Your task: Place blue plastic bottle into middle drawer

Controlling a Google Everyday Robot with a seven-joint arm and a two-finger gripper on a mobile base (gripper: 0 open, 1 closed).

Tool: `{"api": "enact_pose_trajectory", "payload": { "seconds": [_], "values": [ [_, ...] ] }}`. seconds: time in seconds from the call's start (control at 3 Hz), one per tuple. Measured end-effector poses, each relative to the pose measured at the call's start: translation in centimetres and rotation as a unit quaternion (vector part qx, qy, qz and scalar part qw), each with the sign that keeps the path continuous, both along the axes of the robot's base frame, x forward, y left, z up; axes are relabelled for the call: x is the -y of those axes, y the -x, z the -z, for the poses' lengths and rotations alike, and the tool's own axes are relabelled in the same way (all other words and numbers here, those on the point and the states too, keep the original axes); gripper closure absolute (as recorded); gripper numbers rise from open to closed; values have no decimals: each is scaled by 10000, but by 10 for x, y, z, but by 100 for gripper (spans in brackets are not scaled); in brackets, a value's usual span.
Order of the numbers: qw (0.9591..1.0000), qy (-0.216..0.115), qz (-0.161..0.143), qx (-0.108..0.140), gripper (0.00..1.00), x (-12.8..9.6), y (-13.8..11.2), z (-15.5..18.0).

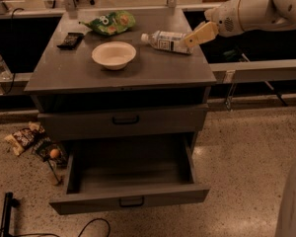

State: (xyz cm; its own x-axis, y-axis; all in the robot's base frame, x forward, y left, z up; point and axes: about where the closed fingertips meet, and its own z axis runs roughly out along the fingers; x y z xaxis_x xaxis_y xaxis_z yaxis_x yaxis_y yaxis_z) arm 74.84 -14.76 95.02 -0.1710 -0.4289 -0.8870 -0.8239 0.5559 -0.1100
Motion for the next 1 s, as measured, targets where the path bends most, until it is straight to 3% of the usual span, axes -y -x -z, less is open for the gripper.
{"api": "enact_pose_trajectory", "payload": {
  "seconds": [0.33, 1.0],
  "values": [
    [9997, -192, -174, 5, 0, -5, -33, 18],
    [9986, 461, -185, -189, 0, 1, -76, 67]
  ]
}}
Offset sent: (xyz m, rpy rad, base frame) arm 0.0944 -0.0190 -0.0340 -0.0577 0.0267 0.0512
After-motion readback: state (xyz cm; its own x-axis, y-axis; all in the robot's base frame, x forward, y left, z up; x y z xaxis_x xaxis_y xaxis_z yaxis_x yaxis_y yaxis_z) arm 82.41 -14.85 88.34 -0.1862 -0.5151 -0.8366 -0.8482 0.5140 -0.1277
